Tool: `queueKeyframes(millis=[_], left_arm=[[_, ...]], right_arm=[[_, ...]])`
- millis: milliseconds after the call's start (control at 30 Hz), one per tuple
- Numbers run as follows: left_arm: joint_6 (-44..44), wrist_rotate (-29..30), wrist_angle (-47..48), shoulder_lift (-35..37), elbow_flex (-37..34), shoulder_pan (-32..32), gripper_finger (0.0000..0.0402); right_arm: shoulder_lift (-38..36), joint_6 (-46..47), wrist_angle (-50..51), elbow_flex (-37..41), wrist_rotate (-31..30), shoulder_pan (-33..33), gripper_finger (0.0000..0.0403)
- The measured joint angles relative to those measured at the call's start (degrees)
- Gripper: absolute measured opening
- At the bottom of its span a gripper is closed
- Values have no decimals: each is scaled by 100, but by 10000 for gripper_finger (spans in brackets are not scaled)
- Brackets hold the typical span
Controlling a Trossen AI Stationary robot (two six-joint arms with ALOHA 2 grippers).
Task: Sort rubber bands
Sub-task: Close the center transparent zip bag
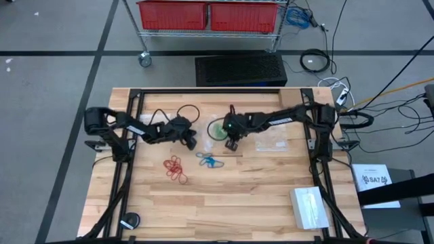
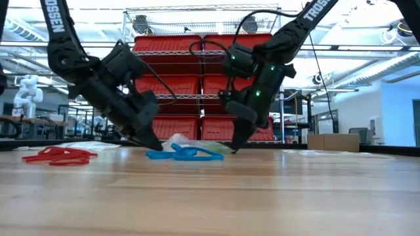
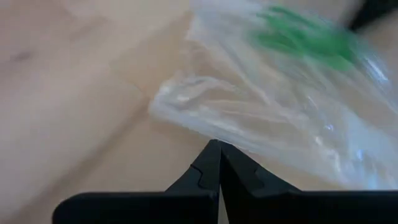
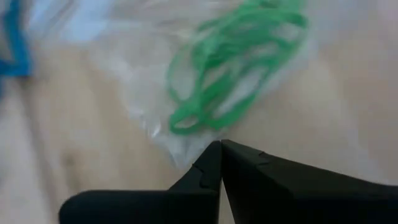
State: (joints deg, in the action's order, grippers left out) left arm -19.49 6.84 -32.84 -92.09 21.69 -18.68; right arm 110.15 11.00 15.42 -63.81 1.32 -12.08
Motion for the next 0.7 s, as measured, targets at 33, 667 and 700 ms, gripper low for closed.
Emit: queueKeyframes(millis=[33,667,700], left_arm=[[49,15,-48,-7,0,-55,10],[481,-1007,361,15,200,-686,10],[460,-995,328,-10,201,-688,10]], right_arm=[[0,75,2,2,119,93,0],[-1016,471,629,22,615,328,30],[-1016,444,644,21,610,255,33]])
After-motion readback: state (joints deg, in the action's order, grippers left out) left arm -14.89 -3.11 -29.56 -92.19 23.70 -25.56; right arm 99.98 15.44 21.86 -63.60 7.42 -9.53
